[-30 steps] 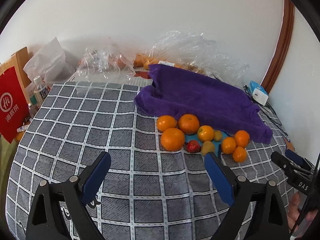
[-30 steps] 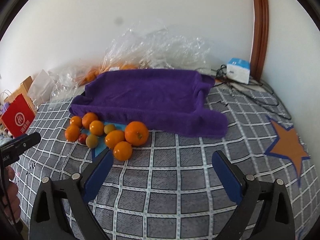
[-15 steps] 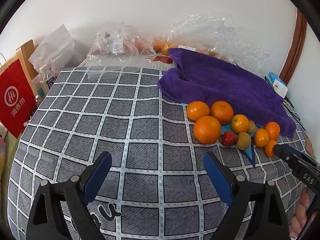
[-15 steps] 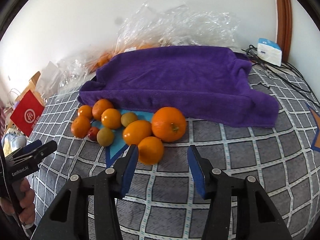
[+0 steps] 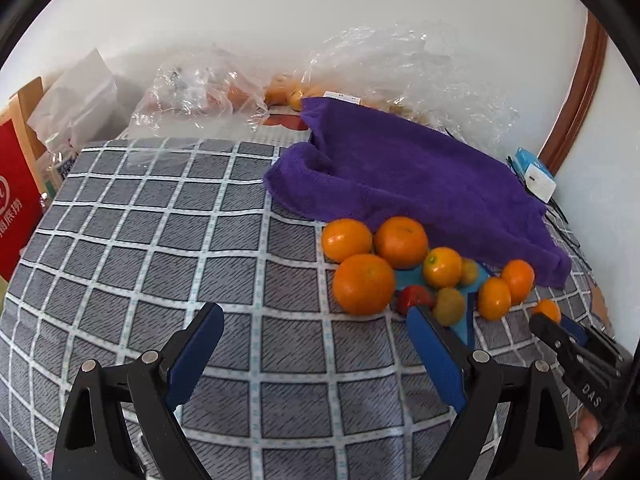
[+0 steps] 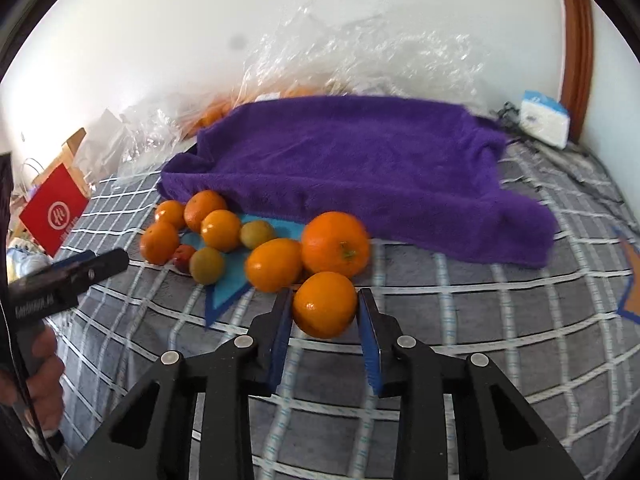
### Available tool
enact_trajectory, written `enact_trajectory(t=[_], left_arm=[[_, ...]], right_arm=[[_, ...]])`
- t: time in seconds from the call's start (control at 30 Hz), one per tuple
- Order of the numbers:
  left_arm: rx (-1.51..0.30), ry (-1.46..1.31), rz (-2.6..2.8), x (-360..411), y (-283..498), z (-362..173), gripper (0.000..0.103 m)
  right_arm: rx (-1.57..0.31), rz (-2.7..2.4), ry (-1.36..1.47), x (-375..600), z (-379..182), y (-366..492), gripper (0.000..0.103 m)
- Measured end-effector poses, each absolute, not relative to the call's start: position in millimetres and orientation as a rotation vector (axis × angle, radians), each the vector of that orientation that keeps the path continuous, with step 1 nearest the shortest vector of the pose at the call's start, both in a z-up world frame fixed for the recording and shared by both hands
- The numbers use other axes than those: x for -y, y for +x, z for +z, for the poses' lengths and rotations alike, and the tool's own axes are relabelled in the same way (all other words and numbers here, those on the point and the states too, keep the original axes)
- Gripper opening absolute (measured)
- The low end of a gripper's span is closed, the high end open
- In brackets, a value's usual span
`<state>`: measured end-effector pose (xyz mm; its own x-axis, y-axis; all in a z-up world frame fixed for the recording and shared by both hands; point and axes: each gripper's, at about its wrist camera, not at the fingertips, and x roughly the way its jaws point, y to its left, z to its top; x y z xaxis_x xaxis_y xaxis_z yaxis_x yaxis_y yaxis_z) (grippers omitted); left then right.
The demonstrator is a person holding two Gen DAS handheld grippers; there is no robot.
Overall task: Organize fruits
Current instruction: 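Close the right gripper on a large orange while the left gripper grasps another orange, then lift the held oranges with both grippers and carry them over the purple towel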
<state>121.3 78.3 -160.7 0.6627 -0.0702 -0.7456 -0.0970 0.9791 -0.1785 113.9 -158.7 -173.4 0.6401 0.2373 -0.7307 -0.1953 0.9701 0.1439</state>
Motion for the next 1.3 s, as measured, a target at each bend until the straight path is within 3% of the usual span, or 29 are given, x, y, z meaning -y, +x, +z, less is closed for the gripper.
enact_trajectory(t=[0.1,0.3,0.4,0.5,1.1,1.3], left_arm=[[-0.872,-0.239,0.015,-74.7,133.2,-166.2,0.089],[-0.883,-0.254,0.019,-65.7,147.5,-176.6,0.073],[-0.856,-0.231,0.01,-63.1,148.0,-179.7,0.062],[-0.845,-0.239,-0.046,-63.5,146.9,-180.1,0.038],[-0.826,-0.271,0.009,-75.2,121.3,-182.0,0.039],[-0.825,-0.274,-0.014,-71.5,122.7,-182.5,0.05]], right_arm=[[-0.831,0.186,0.024,174.8,-175.0,111.7,0.032],[-0.877,0.185,0.099,197.4,-187.0,122.4,0.032],[-0.872,0.183,0.11,199.3,-187.8,122.0,0.032],[-0.855,0.192,0.119,199.7,-188.4,122.2,0.032],[-0.885,0.183,0.183,208.0,-194.3,126.9,0.037],[-0.878,0.22,0.249,216.0,-195.5,126.4,0.04]])
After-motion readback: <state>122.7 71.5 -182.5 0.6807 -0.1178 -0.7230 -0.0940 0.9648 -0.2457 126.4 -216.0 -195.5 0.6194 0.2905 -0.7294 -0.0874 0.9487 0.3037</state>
